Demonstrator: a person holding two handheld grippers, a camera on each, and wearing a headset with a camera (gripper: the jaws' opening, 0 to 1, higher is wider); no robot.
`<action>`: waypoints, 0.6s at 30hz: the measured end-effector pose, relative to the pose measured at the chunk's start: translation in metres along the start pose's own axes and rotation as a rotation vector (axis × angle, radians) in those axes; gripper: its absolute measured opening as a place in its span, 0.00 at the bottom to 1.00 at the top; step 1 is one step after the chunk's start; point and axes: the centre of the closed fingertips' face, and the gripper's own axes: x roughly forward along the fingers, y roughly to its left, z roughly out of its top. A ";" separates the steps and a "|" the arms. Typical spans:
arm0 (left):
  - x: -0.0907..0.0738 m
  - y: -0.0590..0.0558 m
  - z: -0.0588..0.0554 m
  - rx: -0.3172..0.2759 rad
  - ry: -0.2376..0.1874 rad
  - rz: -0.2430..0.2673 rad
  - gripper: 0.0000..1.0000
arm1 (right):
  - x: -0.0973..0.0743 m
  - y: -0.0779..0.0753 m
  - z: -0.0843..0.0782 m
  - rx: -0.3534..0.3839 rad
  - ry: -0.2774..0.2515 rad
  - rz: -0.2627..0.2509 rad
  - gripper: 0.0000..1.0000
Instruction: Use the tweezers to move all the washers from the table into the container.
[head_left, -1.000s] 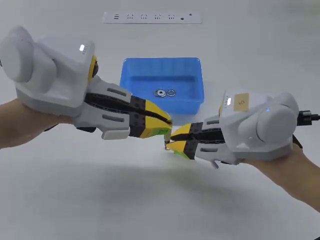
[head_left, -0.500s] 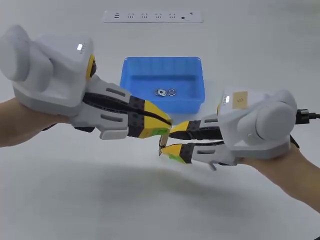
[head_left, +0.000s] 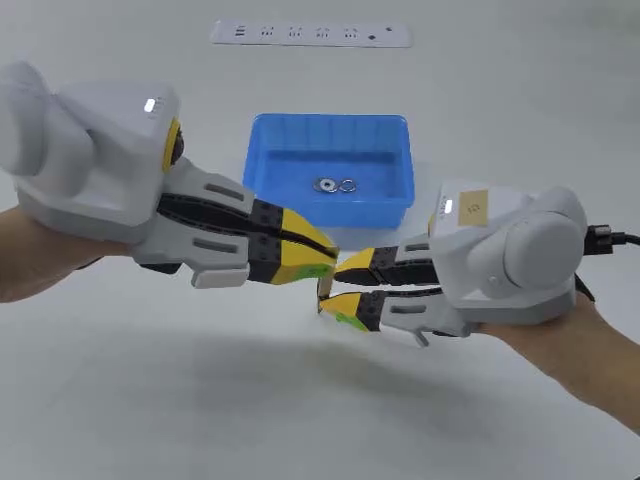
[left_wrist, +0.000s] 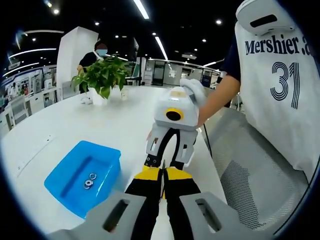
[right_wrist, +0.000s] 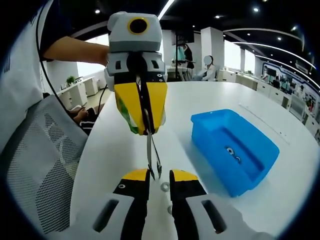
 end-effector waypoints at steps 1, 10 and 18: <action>-0.001 0.000 0.000 0.000 -0.002 0.006 0.05 | 0.000 0.000 0.000 -0.005 0.002 -0.001 0.17; -0.005 0.000 -0.001 -0.007 -0.011 0.020 0.05 | 0.002 0.008 0.007 0.015 -0.018 0.038 0.17; -0.006 0.001 -0.001 -0.015 -0.022 0.024 0.05 | 0.016 0.010 0.010 -0.004 -0.015 0.071 0.13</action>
